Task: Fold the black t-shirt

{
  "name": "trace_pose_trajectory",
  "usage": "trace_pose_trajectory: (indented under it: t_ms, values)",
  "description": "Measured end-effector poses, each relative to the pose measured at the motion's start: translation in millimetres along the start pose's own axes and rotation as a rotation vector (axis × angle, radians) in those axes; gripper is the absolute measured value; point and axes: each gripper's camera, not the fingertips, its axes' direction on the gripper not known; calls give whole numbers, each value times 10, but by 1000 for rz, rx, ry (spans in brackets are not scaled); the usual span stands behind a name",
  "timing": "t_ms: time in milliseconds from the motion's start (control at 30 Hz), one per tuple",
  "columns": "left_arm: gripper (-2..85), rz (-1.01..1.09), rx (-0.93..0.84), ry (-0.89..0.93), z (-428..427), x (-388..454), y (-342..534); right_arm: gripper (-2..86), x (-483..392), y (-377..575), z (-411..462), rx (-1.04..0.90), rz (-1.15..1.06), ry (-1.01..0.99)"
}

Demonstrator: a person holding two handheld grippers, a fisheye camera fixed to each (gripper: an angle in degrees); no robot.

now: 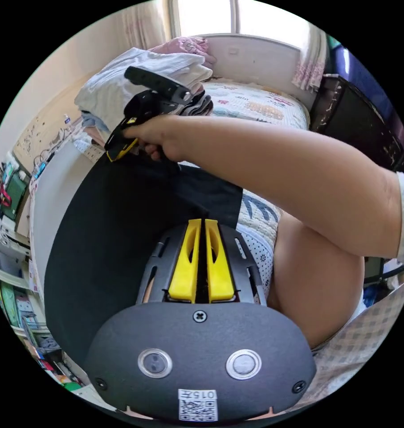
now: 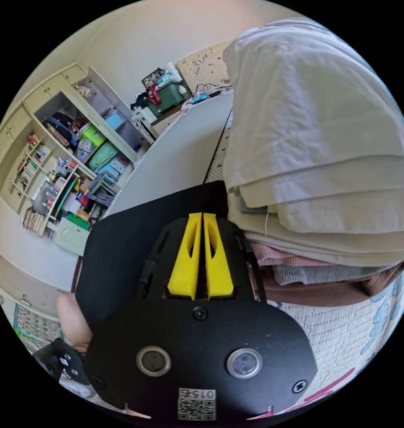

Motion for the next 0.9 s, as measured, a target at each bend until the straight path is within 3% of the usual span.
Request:
trace_pose_trajectory:
  t_ms: [167,333,433,733,900]
  values:
    - [-1,92,-17,-134,41,382,-16,-3,-460,-130,172,-28,-109,151]
    - [6,61,-12,-107,-73,404,68,3,-792,-263,-65,-16,-103,179]
    - [13,-20,80,-96,-404,299,400,10,-978,-312,-468,14,-110,196]
    - [53,-254,104,44,-575,-19,1318,8,-1663,-270,-1828,247,-55,48]
    - [46,-249,103,17,-576,162,1408,18,-2784,-508,-1821,101,-280,-42]
